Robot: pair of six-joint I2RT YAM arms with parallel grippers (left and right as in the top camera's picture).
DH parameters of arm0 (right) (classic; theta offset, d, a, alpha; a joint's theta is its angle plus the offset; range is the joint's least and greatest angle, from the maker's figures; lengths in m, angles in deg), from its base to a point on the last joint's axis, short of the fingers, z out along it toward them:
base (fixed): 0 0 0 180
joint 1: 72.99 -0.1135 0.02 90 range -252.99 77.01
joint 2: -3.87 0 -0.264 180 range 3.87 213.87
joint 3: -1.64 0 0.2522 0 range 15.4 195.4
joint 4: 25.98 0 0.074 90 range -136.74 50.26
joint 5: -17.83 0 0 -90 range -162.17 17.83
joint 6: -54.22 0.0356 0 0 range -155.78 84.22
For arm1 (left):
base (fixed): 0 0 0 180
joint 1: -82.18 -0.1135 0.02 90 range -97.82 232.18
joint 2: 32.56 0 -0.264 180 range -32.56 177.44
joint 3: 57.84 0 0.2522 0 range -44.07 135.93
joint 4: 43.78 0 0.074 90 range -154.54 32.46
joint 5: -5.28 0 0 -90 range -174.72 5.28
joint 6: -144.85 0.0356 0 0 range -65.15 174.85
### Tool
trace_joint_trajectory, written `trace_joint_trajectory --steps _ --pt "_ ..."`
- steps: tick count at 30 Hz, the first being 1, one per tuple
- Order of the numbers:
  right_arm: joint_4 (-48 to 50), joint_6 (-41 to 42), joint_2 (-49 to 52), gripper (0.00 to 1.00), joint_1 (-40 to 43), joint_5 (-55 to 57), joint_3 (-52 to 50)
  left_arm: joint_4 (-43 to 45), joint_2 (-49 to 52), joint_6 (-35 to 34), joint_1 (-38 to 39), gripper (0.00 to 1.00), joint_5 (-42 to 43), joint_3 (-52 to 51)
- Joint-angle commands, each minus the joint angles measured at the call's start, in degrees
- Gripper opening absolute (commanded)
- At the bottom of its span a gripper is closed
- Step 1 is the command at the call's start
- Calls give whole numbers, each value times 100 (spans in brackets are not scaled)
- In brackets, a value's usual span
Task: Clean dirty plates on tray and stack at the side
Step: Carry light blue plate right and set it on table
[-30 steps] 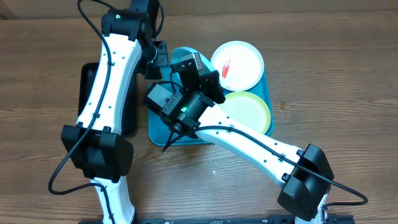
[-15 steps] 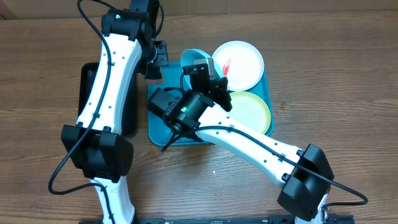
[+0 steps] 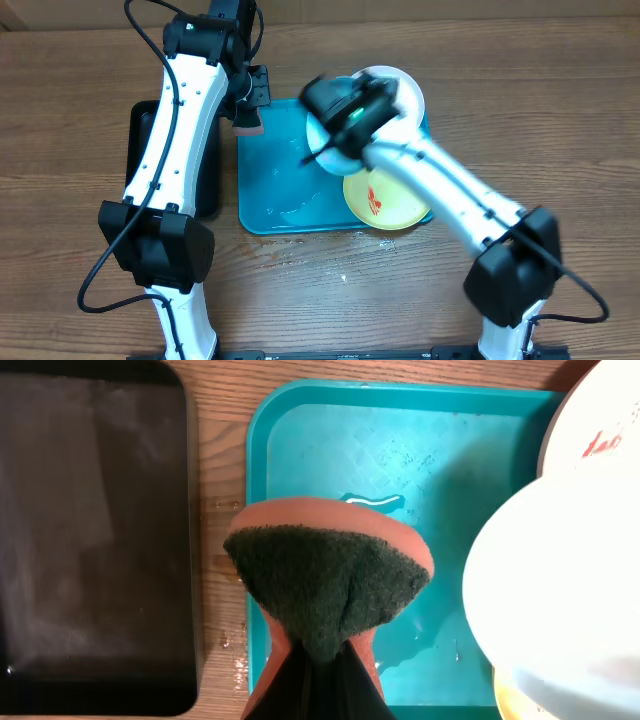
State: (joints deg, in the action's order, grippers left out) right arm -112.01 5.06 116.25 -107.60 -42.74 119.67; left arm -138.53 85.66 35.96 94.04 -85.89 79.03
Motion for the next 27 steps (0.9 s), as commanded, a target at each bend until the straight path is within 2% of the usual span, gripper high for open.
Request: trace_joint_trajectory --steps 1,4,7,13,18,22,27 --pt "236 -1005 -544 4 745 -2516 199 24 -46 44 -22 4 -74 -57" --pt "280 -1427 -654 4 1532 -3845 197 44 -46 44 -22 4 -74 -214" --pt "109 -1703 -669 4 2197 -4433 192 116 -46 44 -22 4 -74 -396" --pt "-170 -1974 -697 4 3451 -4476 28 367 -46 42 -22 4 74 -763" --pt "-103 -2122 -728 4 4472 -4478 -496 472 -46 42 -20 4 142 -942" --pt "267 -2262 -750 4 5154 -4457 -1143 483 -46 39 -20 4 146 -960" --pt "1207 -2286 -822 4 5772 -4454 -2221 481 -46 42 -13 4 337 -962"
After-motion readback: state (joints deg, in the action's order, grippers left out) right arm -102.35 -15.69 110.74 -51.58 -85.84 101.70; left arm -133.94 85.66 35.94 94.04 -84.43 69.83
